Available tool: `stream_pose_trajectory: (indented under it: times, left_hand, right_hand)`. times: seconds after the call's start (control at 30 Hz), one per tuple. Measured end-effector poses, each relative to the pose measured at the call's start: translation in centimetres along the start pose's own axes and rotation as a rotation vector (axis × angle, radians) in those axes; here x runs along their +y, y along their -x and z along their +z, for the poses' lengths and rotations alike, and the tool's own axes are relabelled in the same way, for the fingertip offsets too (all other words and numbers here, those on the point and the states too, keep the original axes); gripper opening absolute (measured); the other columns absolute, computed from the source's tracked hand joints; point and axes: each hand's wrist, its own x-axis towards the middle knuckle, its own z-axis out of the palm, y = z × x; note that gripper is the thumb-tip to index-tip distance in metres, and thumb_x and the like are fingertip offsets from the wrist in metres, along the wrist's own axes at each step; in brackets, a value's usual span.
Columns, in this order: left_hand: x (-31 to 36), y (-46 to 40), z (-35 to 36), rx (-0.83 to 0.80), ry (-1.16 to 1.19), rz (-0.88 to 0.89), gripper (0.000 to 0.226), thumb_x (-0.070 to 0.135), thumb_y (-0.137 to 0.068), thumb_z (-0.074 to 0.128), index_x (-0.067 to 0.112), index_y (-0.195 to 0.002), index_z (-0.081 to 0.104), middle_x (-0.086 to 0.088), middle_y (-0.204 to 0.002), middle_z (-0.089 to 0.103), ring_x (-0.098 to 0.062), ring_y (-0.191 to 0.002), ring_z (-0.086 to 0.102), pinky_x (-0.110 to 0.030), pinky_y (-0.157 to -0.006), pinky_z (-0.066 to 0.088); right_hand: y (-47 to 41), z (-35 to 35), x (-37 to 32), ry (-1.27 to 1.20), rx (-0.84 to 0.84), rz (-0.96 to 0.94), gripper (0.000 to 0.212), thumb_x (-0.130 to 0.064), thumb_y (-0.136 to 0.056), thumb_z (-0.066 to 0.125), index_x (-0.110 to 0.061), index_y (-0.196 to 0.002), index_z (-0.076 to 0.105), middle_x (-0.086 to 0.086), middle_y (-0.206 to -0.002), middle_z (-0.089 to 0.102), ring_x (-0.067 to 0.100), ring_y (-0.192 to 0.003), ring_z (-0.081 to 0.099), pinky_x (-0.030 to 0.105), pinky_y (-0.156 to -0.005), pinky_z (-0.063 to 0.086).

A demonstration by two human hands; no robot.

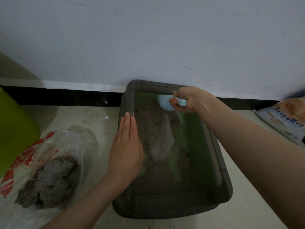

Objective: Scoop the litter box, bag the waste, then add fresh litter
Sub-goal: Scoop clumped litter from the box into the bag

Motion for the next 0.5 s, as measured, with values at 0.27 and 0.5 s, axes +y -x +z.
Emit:
stream_pose_trajectory:
  times: [0.27,0.5]
  left_hand:
    - [0.17,0.05,-0.61,-0.060,0.022,-0.004,0.059,0.016,-0.091,0.017,0.002,-0.145,-0.003,-0.013,-0.155,-0.008,-0.021,-0.144,-0.006,-0.036,-0.118,0.010]
    - [0.51,-0.01,-1.04,-0.089,0.031,-0.033,0.063,0.011,-0.094,0.029,0.006,-0.145,-0.009,-0.009,-0.155,-0.015,-0.018,-0.143,-0.011,-0.033,-0.118,0.007]
  right_hand:
    - [-0.08,-0.02,0.37,-0.088,-0.004,-0.042,0.022,-0.008,-0.101,0.035,-0.006,-0.079,0.036,0.010,-0.068,0.043,0.007,-0.036,0.042,0.013,-0.027,0.035]
    - [-0.32,-0.16,0.42,-0.054,0.036,-0.073,0.020,-0.011,-0.099,0.045,-0.009,-0.080,0.039,0.010,-0.073,0.046,0.008,-0.021,0.043,0.014,-0.026,0.038]
